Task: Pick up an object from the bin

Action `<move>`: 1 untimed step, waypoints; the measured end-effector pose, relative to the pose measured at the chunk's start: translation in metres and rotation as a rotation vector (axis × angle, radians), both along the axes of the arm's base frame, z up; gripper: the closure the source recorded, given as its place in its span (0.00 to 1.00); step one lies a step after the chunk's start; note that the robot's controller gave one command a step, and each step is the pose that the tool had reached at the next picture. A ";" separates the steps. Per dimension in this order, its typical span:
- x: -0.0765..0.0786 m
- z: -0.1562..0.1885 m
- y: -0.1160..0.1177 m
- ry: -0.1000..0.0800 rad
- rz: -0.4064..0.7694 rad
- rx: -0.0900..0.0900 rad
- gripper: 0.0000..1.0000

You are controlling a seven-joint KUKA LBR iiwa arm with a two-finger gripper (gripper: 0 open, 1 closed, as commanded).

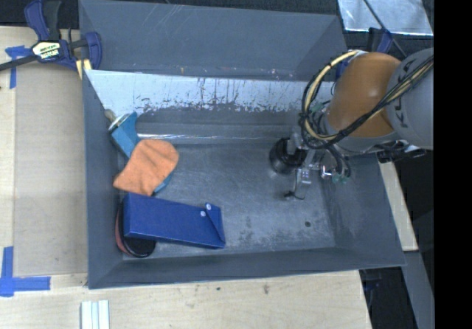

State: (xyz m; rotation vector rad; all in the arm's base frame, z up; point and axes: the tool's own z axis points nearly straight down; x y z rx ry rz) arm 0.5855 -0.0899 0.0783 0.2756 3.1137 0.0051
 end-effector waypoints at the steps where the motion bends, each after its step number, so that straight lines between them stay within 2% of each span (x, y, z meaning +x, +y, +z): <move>1: 0.017 -0.003 -0.009 0.005 0.004 -0.006 0.00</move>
Offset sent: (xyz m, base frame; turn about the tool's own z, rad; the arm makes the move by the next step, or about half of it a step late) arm 0.0112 -0.0374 0.0048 -0.0229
